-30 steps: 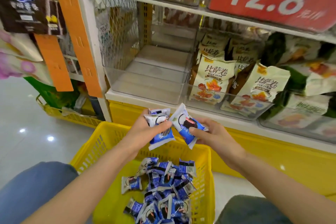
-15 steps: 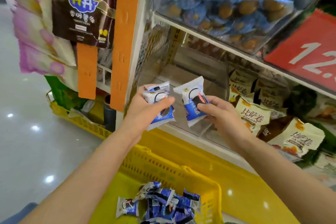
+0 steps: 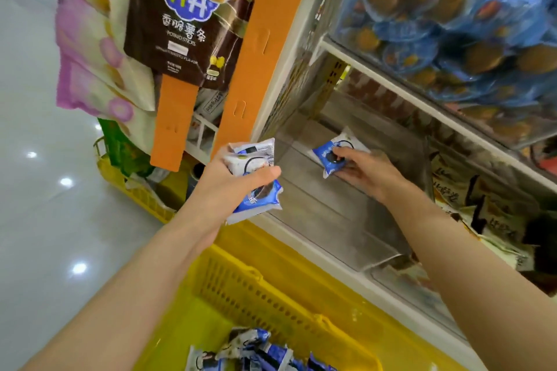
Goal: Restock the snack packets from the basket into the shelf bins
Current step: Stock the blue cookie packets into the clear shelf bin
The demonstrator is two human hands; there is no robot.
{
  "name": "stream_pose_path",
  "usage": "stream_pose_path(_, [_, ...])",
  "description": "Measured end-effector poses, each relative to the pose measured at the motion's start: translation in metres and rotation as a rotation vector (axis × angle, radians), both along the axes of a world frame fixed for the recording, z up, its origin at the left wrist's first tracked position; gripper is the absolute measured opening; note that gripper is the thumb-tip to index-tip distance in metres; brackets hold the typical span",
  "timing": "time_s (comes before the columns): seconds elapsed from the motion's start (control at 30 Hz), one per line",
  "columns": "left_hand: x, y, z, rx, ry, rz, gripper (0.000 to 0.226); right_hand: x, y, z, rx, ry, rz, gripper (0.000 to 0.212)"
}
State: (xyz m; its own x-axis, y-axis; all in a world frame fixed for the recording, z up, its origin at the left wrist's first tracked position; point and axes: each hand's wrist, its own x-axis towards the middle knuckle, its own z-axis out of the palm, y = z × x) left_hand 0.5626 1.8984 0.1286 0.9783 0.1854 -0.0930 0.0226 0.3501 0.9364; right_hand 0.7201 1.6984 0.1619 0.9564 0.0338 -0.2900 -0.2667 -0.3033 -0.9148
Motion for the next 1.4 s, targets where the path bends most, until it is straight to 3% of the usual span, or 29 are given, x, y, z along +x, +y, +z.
stream_pose_path(0.13, [0.004,0.007,0.001,0.017,-0.021,0.002,0.06,0.036,0.006,-0.021,-0.293,-0.036,0.011,0.049])
stream_pose_path(0.3, [0.008,0.019,-0.007,0.016,-0.004,0.019,0.057,0.066,0.018,-0.045,-0.358,-0.194,-0.02,0.039])
stream_pose_path(0.43, [0.013,0.029,-0.015,0.05,0.037,0.051,0.057,0.086,0.014,-0.055,-0.685,-0.215,0.157,0.044])
stream_pose_path(0.5, [0.014,0.032,-0.019,0.051,0.059,0.075,0.057,0.101,0.007,-0.056,-0.701,-0.199,0.215,0.04])
stream_pose_path(0.6, [0.018,0.035,-0.024,0.065,0.074,0.076,0.053,0.119,0.0,-0.057,-0.616,-0.171,0.125,0.036])
stream_pose_path(0.67, [0.02,0.035,-0.026,0.073,0.08,0.076,0.053,0.125,0.002,-0.062,-0.543,-0.147,0.07,0.046])
stream_pose_path(0.8, [0.023,0.036,-0.028,0.079,0.091,0.07,0.057,0.131,0.02,-0.072,-0.677,-0.261,-0.031,0.058])
stream_pose_path(0.87, [0.024,0.037,-0.03,0.085,0.09,0.07,0.058,0.132,0.03,-0.074,-0.739,-0.306,-0.028,0.05])
stream_pose_path(0.97, [0.024,0.037,-0.033,0.089,0.096,0.075,0.057,0.139,0.033,-0.075,-0.755,-0.297,0.013,0.016])
stream_pose_path(1.1, [0.026,0.038,-0.033,0.068,0.092,0.085,0.053,0.136,0.028,-0.072,-0.81,-0.397,0.021,0.037])
stream_pose_path(1.27, [0.026,0.032,-0.029,0.049,0.084,0.061,0.053,0.13,0.033,-0.074,-0.663,-0.409,0.013,0.049])
stream_pose_path(1.4, [0.023,0.028,-0.025,-0.001,0.103,0.059,0.053,0.119,0.036,-0.067,-0.87,-0.383,0.072,0.069])
